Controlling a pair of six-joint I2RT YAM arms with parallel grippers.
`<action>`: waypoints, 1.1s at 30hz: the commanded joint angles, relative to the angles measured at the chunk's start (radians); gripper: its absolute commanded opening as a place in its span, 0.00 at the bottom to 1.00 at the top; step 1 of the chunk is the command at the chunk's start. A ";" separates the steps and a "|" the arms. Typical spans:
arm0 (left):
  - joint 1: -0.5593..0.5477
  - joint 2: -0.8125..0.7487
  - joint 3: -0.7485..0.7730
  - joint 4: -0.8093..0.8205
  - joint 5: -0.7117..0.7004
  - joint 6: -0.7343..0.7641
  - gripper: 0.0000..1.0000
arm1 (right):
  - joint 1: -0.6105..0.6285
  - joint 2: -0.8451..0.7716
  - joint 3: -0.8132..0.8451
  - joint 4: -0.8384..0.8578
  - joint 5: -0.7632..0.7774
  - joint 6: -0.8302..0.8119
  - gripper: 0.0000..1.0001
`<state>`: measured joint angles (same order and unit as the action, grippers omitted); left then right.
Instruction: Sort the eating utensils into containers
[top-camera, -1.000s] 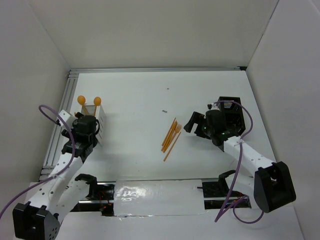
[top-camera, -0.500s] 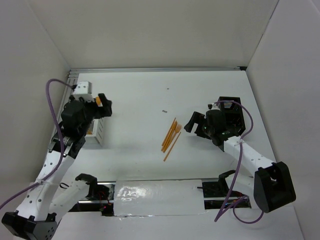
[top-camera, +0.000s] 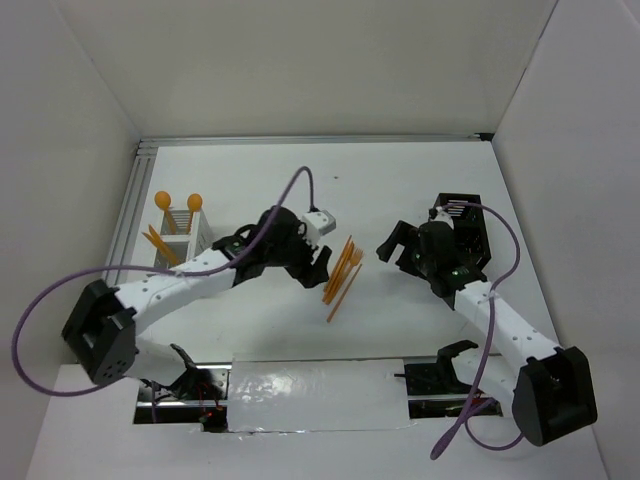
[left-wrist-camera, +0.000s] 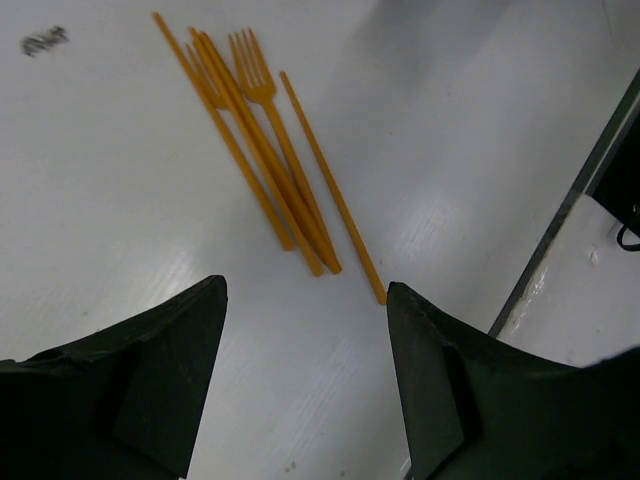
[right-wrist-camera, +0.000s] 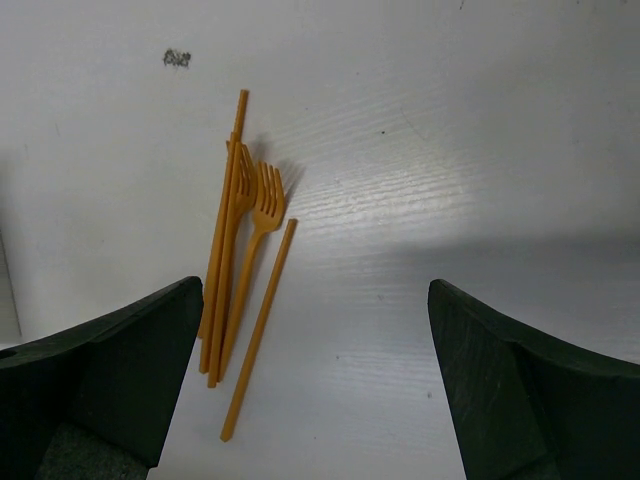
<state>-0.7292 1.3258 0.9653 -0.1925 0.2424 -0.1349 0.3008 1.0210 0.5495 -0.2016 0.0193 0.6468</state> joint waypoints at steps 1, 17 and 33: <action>-0.067 0.136 0.097 0.058 -0.012 -0.020 0.77 | -0.012 -0.053 -0.014 -0.032 0.037 0.036 1.00; -0.156 0.576 0.400 -0.013 -0.350 -0.213 0.72 | -0.025 -0.188 -0.057 -0.105 0.067 0.031 1.00; -0.130 0.657 0.375 0.018 -0.347 -0.218 0.58 | -0.029 -0.157 -0.066 -0.085 0.067 0.024 1.00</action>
<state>-0.8658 1.9480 1.3434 -0.2066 -0.1036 -0.3435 0.2806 0.8536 0.4767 -0.2916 0.0685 0.6792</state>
